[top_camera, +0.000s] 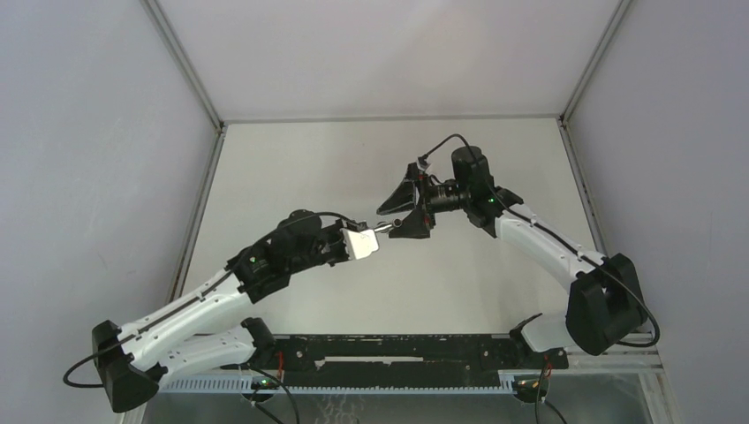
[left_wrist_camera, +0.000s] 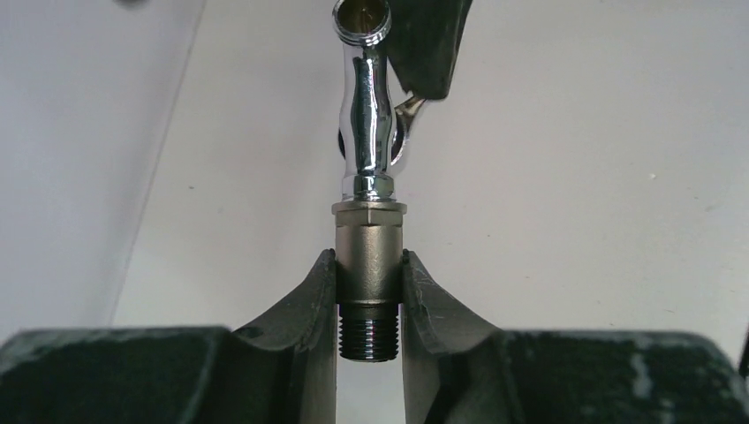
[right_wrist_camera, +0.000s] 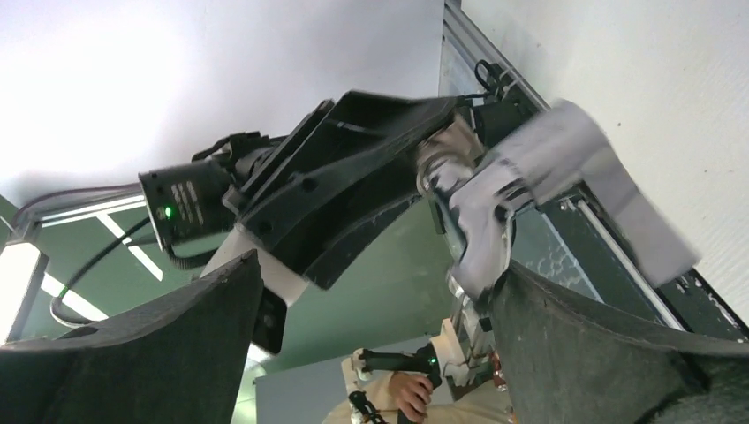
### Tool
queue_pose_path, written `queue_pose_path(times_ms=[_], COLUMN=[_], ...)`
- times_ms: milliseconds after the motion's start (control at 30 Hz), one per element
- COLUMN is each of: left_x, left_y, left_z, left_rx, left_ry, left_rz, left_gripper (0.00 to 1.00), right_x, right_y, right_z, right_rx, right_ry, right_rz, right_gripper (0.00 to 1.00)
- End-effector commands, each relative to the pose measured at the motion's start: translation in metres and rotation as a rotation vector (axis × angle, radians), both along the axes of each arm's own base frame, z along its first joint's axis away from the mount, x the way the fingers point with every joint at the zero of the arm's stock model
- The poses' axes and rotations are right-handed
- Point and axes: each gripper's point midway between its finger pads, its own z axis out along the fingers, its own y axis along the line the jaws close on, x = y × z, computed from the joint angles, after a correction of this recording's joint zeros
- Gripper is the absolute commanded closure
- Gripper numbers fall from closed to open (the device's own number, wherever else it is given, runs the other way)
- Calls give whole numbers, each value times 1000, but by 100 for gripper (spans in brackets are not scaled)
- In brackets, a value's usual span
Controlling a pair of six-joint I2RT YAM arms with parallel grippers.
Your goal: Install the water faucets
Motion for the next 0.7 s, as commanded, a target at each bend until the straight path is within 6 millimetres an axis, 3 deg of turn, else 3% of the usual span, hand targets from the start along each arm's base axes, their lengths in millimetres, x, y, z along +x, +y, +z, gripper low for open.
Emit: queue_pose_path(times_ms=[0, 200, 367, 467, 533, 667], left_x=[-9, -23, -37, -48, -54, -64], left_y=[-6, -4, -7, -9, -10, -13], left_z=[31, 57, 85, 104, 116, 132], left_rx=[-116, -249, -362, -409, -446, -483], left_ry=[82, 225, 388, 481, 543, 647], left_rz=[-53, -100, -164, -209, -239, -281], left_gripper=[100, 100, 100, 100, 100, 100], right_x=[-12, -28, -29, -25, -27, -25], right_y=[-15, -48, -76, -81, -81, -75], right_z=[28, 34, 42, 44, 56, 76], right_rx=[34, 13, -26, -100, -66, 17], right_ry=[-119, -296, -642, -999, -1206, -1339], right_rz=[2, 12, -25, -88, -134, -181], right_gripper=[0, 1, 7, 7, 4, 0])
